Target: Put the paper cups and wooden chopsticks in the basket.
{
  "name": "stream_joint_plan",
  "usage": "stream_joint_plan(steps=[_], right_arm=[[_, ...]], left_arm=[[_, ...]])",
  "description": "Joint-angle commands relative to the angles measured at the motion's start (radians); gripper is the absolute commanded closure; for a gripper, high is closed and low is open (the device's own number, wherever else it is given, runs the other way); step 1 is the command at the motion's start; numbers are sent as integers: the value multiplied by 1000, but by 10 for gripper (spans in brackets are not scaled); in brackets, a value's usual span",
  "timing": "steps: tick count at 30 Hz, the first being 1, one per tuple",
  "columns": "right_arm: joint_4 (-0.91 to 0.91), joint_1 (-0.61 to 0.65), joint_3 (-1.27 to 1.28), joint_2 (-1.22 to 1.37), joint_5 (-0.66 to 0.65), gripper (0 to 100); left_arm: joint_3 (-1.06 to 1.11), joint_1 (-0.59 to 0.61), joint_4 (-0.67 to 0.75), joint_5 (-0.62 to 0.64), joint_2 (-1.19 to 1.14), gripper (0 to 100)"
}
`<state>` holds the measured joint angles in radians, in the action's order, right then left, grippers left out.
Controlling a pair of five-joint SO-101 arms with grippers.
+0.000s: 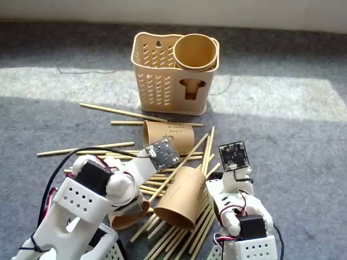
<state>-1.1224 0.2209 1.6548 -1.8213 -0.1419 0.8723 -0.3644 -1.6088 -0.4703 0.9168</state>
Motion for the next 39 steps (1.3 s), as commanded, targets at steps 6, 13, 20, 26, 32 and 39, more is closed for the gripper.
stream_joint_plan(steps=[6, 13, 20, 26, 32, 39], right_arm=[[28, -42, -2, -10, 2, 992], [28, -42, -2, -10, 2, 992], [28, -42, -2, -10, 2, 992], [28, -42, -2, -10, 2, 992], [28, -42, -2, -10, 2, 992], [28, -42, -2, -10, 2, 992]], left_arm=[[-8, 94, 28, -61, 4, 851], [-116, 94, 18, 54, 4, 946], [-170, 94, 18, 58, 4, 990], [-236, 94, -14, 77, 4, 994], [-349, 94, -38, 183, 4, 994], [-355, 96, -20, 308, 4, 994]])
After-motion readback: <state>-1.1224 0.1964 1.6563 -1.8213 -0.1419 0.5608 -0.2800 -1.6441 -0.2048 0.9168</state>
